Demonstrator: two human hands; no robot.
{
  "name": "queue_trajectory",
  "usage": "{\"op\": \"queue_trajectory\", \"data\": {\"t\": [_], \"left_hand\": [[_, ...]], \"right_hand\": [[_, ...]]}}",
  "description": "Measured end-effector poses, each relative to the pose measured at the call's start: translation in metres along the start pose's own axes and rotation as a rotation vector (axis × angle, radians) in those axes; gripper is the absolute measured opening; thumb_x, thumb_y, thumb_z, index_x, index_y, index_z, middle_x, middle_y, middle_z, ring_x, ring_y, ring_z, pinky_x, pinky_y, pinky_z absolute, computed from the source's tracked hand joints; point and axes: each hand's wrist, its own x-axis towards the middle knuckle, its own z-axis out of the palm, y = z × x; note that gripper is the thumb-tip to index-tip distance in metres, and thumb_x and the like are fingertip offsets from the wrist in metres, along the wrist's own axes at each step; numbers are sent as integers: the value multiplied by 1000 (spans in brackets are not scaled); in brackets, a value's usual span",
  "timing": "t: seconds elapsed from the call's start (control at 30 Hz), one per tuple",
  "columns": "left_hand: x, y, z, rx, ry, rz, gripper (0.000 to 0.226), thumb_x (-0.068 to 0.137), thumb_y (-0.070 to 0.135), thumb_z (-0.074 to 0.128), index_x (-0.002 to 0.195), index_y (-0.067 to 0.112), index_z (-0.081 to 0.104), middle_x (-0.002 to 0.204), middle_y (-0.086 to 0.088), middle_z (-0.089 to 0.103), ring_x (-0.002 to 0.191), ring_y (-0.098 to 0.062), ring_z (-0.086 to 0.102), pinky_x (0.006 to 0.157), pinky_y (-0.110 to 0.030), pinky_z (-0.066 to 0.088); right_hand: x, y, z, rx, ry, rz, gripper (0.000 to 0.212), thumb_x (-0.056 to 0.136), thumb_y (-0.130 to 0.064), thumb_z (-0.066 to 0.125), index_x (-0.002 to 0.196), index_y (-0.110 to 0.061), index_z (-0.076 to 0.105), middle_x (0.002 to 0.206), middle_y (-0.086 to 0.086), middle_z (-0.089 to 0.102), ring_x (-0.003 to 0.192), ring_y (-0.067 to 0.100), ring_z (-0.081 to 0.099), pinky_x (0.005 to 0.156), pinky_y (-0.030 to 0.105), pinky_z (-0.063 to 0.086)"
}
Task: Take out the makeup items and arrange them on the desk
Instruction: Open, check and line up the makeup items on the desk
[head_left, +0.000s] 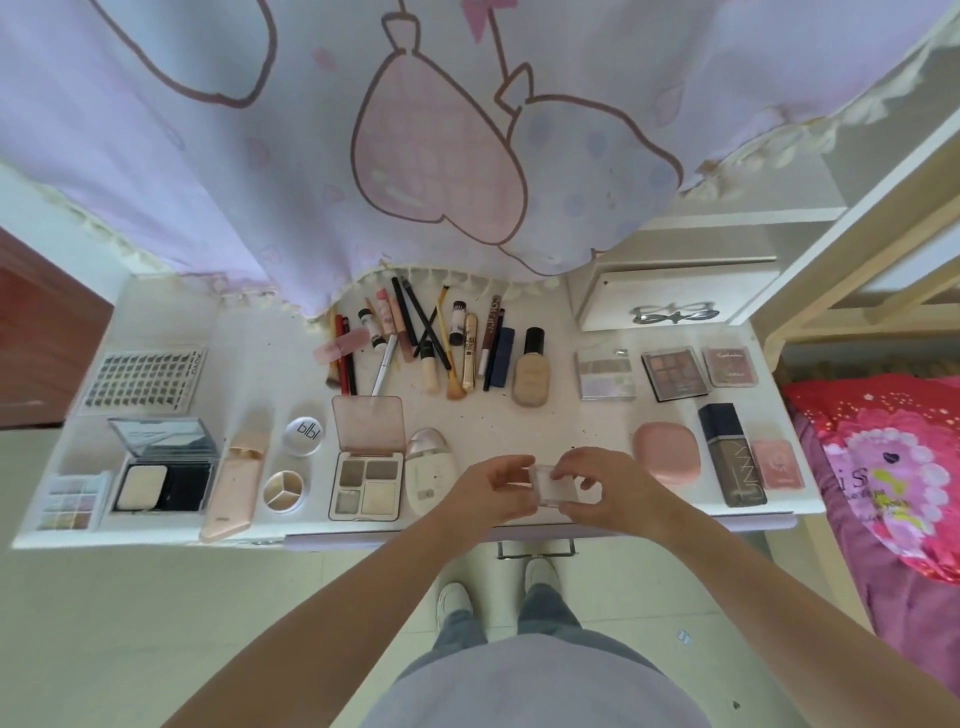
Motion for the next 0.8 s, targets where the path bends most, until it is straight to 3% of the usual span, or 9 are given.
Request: {"op": "queue_trajectory", "data": {"t": [0.03, 0.13, 0.3, 0.37, 0.47, 0.57, 0.63, 0.8], "left_hand": [[-1, -3, -4, 84, -36, 11, 45, 79, -12, 60, 119, 7, 51, 92, 2, 61, 77, -5, 61, 74, -16, 52], [-6, -8, -11, 193, -45, 20, 44, 63, 1, 70, 104, 14, 60, 79, 4, 62, 66, 3, 59, 73, -15, 49], [-8, -14, -16, 329, 0, 66, 35, 75, -12, 65, 102, 10, 57, 65, 8, 52, 58, 1, 47, 66, -16, 42], [-9, -16, -16, 310, 59, 59, 38, 77, -13, 63, 103, 13, 53, 72, 6, 54, 56, 5, 52, 67, -13, 45], [-4, -22, -17, 340, 186, 62, 41, 78, -11, 61, 114, 8, 55, 79, 7, 56, 53, 12, 55, 69, -9, 46], [0, -28, -15, 408, 344, 50, 30, 79, -7, 63, 108, -6, 59, 77, 5, 57, 65, -2, 56, 69, -10, 45], [0, -30, -11, 465, 441, 39, 25, 80, -3, 63, 105, -6, 60, 83, -2, 60, 74, -14, 54, 67, -11, 44], [3, -32, -4, 649, 524, -19, 22, 87, 4, 54, 108, 0, 60, 109, -13, 65, 89, -17, 56, 80, -21, 43]], "right_hand": [[1, -1, 0, -4, -22, -14, 35, 76, -11, 70, 110, -7, 64, 112, 8, 62, 87, 13, 53, 70, 3, 38], [3, -4, 1, -58, -119, -35, 40, 79, -15, 69, 118, -11, 61, 121, 6, 59, 103, 19, 56, 78, 10, 37], [8, -5, 3, -89, -178, -21, 39, 85, -17, 62, 122, -9, 57, 126, 5, 58, 112, 17, 54, 81, 7, 31], [11, -5, 4, -67, -178, 1, 36, 88, -17, 57, 123, -7, 56, 123, 5, 60, 108, 14, 56, 81, 5, 33], [20, -6, 7, 7, -133, 79, 30, 94, -20, 48, 119, -8, 60, 95, -3, 67, 84, 5, 57, 72, 5, 40], [38, -6, 12, 129, -42, 158, 27, 94, -20, 47, 106, -5, 66, 100, 7, 69, 85, 15, 58, 81, 23, 46], [50, -8, 16, 171, -13, 179, 26, 94, -20, 48, 101, -6, 68, 106, 6, 68, 89, 11, 55, 80, 21, 42], [72, -8, 25, 291, -52, 224, 25, 93, -19, 49, 100, -5, 68, 106, 7, 67, 82, 9, 55, 80, 24, 44]]}}
